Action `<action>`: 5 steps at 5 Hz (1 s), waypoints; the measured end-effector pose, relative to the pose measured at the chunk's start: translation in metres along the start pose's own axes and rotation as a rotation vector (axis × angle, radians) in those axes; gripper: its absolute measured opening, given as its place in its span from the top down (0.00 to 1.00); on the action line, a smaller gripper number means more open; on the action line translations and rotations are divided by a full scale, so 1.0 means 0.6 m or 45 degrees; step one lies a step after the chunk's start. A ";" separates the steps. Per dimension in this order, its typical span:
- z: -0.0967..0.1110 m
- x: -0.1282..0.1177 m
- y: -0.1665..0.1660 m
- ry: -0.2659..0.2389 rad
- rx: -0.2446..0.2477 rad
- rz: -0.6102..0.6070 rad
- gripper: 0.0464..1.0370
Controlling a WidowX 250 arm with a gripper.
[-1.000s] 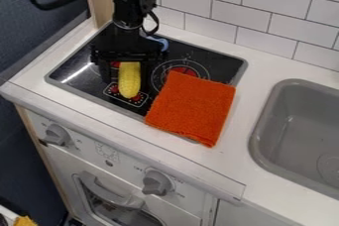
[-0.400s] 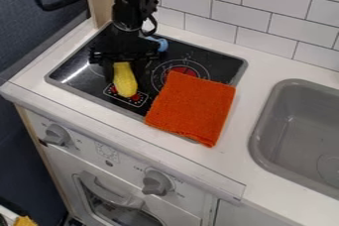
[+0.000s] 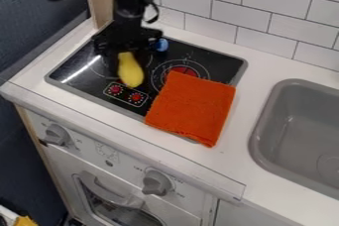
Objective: The robot arm moved the corn from the stove to the counter top.
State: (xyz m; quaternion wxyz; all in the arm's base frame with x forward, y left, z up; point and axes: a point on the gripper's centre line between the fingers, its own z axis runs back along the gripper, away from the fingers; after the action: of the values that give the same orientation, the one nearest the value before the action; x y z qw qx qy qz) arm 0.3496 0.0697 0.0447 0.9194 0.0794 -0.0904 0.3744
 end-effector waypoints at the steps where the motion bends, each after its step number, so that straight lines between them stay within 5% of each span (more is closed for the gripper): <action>1: 0.040 -0.023 -0.064 -0.005 -0.092 -0.100 0.42; 3: 0.070 -0.084 -0.185 -0.039 -0.196 -0.362 0.42; 5: 0.040 -0.128 -0.255 -0.006 -0.241 -0.519 0.42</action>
State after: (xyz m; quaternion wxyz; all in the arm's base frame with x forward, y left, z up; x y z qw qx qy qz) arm 0.4004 -0.0955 0.0389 0.9792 0.0104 -0.1094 0.1705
